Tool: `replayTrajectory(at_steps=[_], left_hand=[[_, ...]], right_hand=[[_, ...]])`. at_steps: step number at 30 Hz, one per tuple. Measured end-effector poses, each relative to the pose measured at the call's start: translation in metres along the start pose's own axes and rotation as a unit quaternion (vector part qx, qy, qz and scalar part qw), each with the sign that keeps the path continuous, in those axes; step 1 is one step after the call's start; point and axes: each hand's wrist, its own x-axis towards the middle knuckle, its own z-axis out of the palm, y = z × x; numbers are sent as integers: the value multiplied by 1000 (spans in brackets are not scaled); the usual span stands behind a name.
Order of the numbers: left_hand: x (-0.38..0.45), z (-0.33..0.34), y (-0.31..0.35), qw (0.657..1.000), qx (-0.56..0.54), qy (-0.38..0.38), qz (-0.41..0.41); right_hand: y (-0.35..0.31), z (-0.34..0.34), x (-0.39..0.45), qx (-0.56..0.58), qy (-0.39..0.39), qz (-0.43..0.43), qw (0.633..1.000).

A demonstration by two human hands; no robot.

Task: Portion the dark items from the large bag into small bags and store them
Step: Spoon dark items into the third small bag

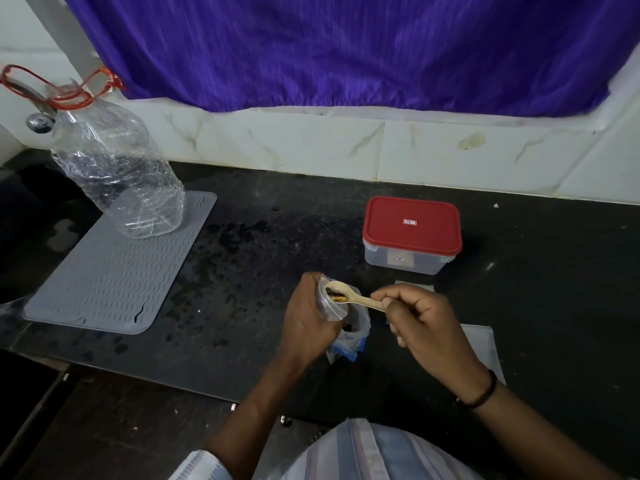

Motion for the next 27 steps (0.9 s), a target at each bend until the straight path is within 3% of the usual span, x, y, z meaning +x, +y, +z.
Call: replayTrajectory(at_steps=[2, 4, 7, 9, 15, 21, 27], left_hand=[[0, -1, 1, 1000, -3, -7, -7], [0, 0, 1, 1000, -10, -10, -11], [-1, 2, 2, 1000, -14, -5, -1], [-1, 2, 4, 1000, -20, 6, -1], [-1, -1, -1, 996, -11, 67, -64], [-4, -4, -8, 980, -12, 100, -170], [-3, -1, -14, 952, -28, 60, -298]], right_hand=[[-1, 1, 0, -96, -15, -66, 993], [-5, 3, 1, -215, -41, -160, 963], [-8, 7, 4, -423, -64, -297, 854], [-8, 8, 5, -476, -42, -343, 809], [6, 2, 5, -413, 90, -367, 829], [46, 4, 3, -342, 86, -228, 907], [68, 25, 1, -466, -16, -207, 860]])
